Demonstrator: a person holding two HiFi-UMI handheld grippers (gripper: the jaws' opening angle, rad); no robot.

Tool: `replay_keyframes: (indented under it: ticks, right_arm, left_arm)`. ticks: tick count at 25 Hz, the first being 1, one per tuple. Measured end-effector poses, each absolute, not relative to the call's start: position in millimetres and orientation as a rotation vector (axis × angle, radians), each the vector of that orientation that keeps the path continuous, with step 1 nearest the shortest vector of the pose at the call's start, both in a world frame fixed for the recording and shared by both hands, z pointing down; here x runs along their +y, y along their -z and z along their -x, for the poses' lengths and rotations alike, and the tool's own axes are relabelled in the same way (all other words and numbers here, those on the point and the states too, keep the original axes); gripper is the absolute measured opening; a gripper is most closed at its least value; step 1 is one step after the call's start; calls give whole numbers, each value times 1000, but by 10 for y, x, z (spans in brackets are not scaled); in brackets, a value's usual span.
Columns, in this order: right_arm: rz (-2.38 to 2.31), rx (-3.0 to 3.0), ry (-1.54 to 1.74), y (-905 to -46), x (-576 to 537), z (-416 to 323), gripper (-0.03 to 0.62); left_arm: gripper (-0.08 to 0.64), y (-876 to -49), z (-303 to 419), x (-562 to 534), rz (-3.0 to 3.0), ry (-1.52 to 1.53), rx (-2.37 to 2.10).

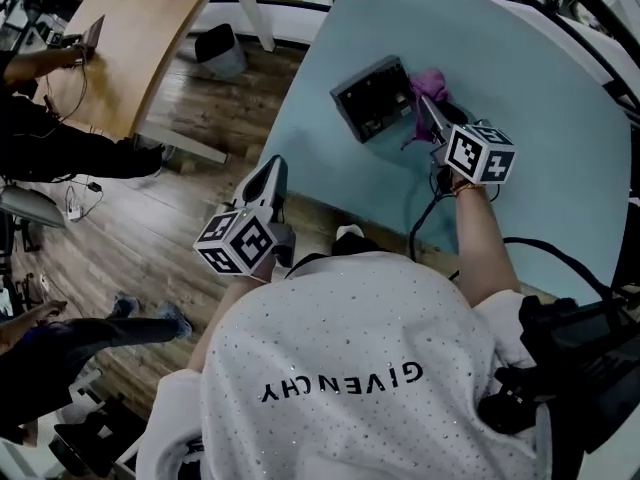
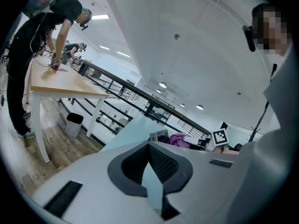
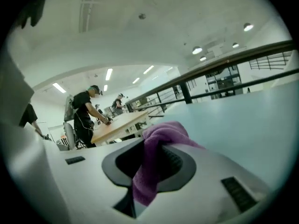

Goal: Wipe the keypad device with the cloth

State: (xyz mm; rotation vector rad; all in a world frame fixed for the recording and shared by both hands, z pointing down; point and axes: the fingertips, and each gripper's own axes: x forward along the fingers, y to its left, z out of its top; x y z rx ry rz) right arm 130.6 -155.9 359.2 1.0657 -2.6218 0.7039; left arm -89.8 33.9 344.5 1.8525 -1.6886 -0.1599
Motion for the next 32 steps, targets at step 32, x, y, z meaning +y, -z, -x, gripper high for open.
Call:
replay_keyframes:
  ticks: [32]
  right_arm:
    - [-1084,-2688,-414,-3069,742,-1611,67]
  left_arm:
    - [0,-3155,476,1453,-2094,243,-1565]
